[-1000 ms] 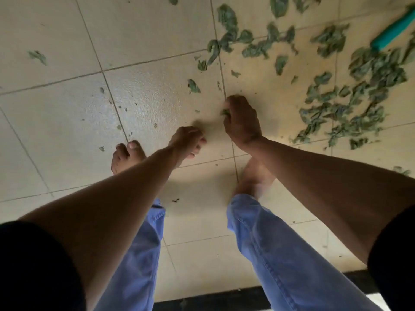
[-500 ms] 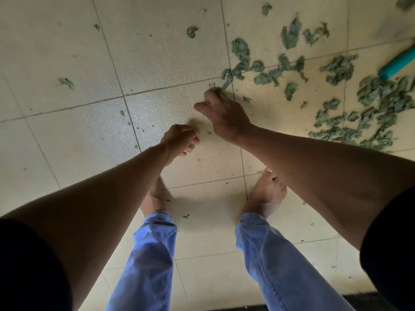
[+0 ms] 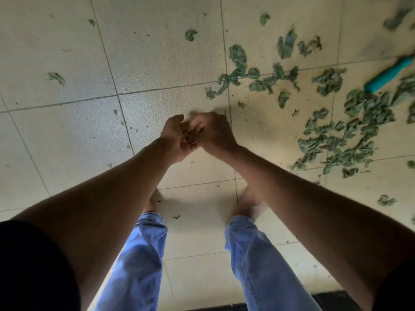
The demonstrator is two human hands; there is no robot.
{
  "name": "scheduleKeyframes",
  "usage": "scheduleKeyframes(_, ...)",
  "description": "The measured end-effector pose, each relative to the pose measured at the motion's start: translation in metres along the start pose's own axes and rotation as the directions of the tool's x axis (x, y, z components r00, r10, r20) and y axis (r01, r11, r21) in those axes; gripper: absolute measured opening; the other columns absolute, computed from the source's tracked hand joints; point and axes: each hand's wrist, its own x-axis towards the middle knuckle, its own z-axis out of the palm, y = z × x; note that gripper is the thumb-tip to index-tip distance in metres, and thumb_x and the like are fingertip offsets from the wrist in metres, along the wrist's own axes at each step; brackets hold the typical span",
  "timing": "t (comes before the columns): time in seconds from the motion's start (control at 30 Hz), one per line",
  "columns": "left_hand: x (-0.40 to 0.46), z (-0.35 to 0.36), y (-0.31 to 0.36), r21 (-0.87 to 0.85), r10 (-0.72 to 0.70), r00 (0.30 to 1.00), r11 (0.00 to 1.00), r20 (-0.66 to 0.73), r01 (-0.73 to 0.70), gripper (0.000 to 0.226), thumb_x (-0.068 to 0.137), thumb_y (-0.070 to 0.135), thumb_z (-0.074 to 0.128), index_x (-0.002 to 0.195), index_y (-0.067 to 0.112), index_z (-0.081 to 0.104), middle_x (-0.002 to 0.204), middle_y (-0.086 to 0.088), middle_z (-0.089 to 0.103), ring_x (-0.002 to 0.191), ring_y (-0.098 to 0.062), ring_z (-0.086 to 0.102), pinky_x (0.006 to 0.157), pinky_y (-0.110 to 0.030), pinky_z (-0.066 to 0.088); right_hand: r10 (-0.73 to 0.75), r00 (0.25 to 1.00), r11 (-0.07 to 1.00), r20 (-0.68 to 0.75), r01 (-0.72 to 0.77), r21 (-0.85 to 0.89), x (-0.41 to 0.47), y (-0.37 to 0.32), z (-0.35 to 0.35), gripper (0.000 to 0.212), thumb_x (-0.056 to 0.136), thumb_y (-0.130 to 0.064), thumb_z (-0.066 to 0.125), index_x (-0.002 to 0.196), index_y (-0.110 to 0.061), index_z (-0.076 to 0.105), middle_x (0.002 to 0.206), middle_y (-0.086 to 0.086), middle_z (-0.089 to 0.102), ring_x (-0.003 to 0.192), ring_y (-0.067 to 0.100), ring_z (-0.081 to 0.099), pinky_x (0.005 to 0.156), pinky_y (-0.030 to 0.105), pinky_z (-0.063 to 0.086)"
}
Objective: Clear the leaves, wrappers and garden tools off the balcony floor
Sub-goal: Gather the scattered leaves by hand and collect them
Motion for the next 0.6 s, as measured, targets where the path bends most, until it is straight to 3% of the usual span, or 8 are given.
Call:
scheduleKeyframes(0.07,0.000,0.009,0.003,-0.047,-0.008,1.000,0.999,-0.020,0.007,0.061,0.099,0.014,0.045,0.040,0.013,0.059,0.046,-0.003,0.055,0.040,-0.013,0.059,0.042,-0.020,0.047,-0.062,0.997,0.996,0.050,0.065,-0.068,-0.013,-0.012,-0.001,0.009,0.081,-0.021,0.074,0.090,-0.019,0.075,0.079,-0.009,0.073,0.072,0.006,0.067,0.067,0.032,0.057)
scheduleKeyframes(0.1,0.000,0.012,0.004,-0.055,-0.004,1.000,0.999,-0.021,0.003,0.060,0.095,0.007,0.046,0.035,0.013,0.055,0.043,-0.003,0.051,0.037,-0.013,0.056,0.039,-0.019,0.044,-0.083,0.996,0.990,0.025,0.086,-0.109,-0.016,-0.015,-0.004,0.011,0.082,-0.023,0.071,0.092,-0.021,0.074,0.082,-0.008,0.072,0.074,0.008,0.066,0.068,0.031,0.055)
scheduleKeyframes(0.23,-0.001,0.023,0.009,-0.044,0.028,0.998,0.999,0.059,-0.025,0.040,0.101,0.012,0.041,0.068,0.011,0.063,0.059,-0.004,0.063,0.051,-0.014,0.064,0.051,-0.024,0.053,-0.135,0.975,0.961,-0.178,0.085,-0.262,-0.002,-0.014,-0.033,0.021,0.089,-0.009,0.056,0.103,-0.017,0.070,0.098,0.001,0.069,0.090,0.017,0.064,0.077,0.038,0.055)
scheduleKeyframes(0.3,0.000,0.027,0.011,-0.082,0.004,0.997,0.997,0.082,0.003,0.039,0.105,0.019,0.039,0.075,0.011,0.062,0.067,-0.005,0.064,0.058,-0.015,0.063,0.059,-0.027,0.055,-0.171,0.955,0.922,-0.241,0.069,-0.381,0.016,-0.004,-0.053,0.038,0.088,0.002,0.055,0.122,-0.010,0.066,0.118,0.007,0.065,0.110,0.020,0.060,0.089,0.036,0.054)
scheduleKeyframes(0.43,0.002,0.029,0.014,-0.091,0.000,0.995,0.996,0.098,0.009,0.039,0.106,0.021,0.039,0.075,0.012,0.061,0.068,-0.004,0.062,0.059,-0.015,0.061,0.058,-0.027,0.055,-0.200,0.967,0.716,-0.159,0.033,-0.698,0.061,0.018,-0.085,0.060,0.094,0.002,0.052,0.152,-0.010,0.040,0.157,0.011,0.036,0.139,0.027,0.038,0.111,0.031,0.043)
scheduleKeyframes(0.5,0.002,0.028,0.015,-0.084,0.001,0.994,0.996,0.111,0.009,0.039,0.105,0.021,0.039,0.075,0.012,0.061,0.068,-0.005,0.062,0.059,-0.016,0.060,0.058,-0.026,0.054,-0.193,0.977,0.654,-0.096,0.055,-0.755,0.080,0.023,-0.095,0.063,0.093,0.002,0.054,0.153,-0.011,0.038,0.159,0.012,0.031,0.139,0.031,0.037,0.111,0.037,0.045)
scheduleKeyframes(0.6,0.002,0.025,0.013,-0.055,0.000,0.992,0.998,0.127,0.007,0.038,0.104,0.022,0.042,0.074,0.012,0.063,0.069,-0.005,0.063,0.060,-0.016,0.060,0.058,-0.027,0.055,-0.184,0.982,0.643,-0.053,0.079,-0.762,0.092,0.026,-0.101,0.054,0.085,0.011,0.052,0.134,-0.008,0.056,0.140,0.013,0.046,0.124,0.034,0.045,0.090,0.046,0.055)
